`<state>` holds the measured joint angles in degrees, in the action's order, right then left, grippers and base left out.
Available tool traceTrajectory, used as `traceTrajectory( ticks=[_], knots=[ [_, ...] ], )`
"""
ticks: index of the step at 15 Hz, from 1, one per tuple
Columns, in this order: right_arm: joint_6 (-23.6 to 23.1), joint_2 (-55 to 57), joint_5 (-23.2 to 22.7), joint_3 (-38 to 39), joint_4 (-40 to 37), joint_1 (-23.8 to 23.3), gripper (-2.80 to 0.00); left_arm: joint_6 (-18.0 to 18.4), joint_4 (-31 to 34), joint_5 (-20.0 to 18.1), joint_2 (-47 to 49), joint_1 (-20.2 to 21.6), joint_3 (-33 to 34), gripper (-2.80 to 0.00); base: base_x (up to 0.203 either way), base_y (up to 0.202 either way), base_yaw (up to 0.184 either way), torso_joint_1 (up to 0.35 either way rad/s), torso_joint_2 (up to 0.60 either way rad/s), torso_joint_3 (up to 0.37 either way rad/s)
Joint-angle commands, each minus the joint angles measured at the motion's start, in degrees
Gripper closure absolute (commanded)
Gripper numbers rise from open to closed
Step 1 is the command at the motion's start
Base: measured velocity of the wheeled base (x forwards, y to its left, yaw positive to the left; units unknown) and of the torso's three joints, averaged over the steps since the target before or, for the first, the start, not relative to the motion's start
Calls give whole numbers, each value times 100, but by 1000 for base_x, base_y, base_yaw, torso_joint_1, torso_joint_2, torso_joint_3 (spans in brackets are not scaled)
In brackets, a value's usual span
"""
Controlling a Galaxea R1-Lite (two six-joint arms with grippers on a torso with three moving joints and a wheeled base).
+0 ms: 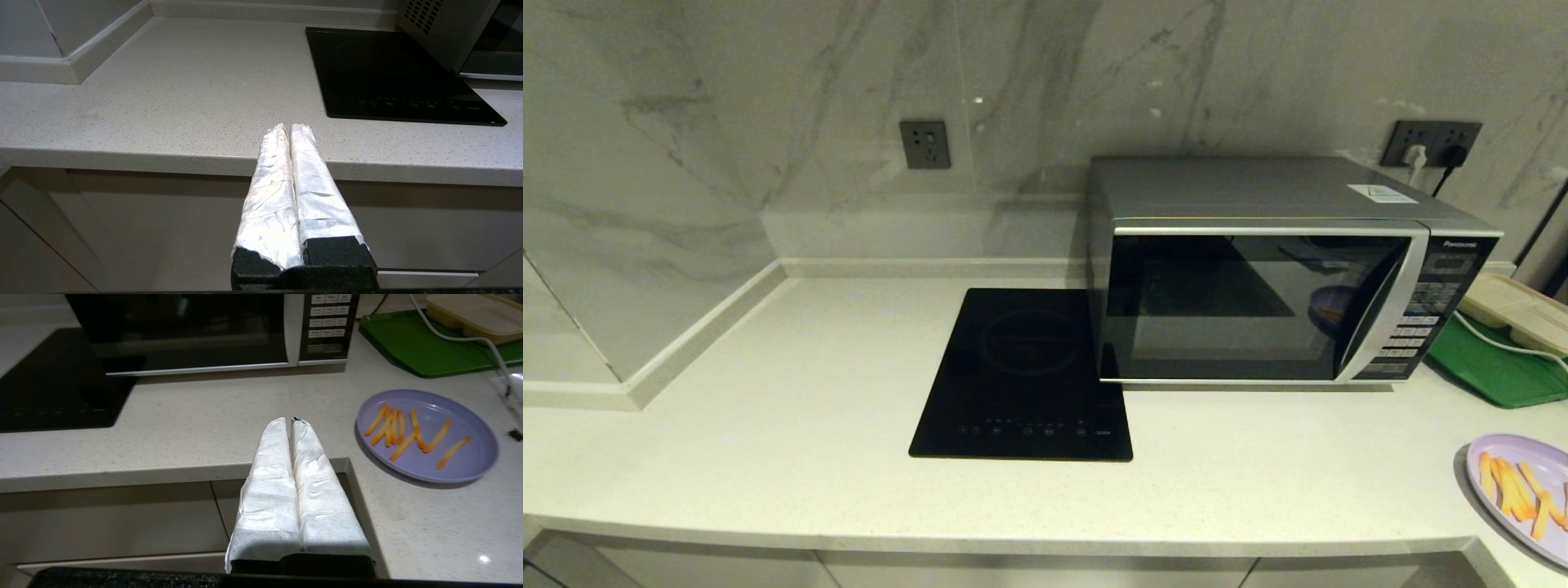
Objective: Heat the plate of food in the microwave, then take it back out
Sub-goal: Open the microwave oven
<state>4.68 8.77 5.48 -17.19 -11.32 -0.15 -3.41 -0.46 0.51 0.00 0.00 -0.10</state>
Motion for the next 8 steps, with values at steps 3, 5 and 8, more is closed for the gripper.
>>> traceTrajectory(
  ticks=[3,5,8],
  knots=[
    [-629,2525,1089,-1107,75,-110,0,-1,2,2,0,0,1,0,0,0,0,0,0,0],
    [-911,3554,1962,-1325,813,-130,0,-1,0,2,0,0,1,0,0,0,0,0,0,0],
    [-1169,4882,2762,-1573,1847,-54,0,-1,-6,2,0,0,1,0,0,0,0,0,0,0]
  ],
)
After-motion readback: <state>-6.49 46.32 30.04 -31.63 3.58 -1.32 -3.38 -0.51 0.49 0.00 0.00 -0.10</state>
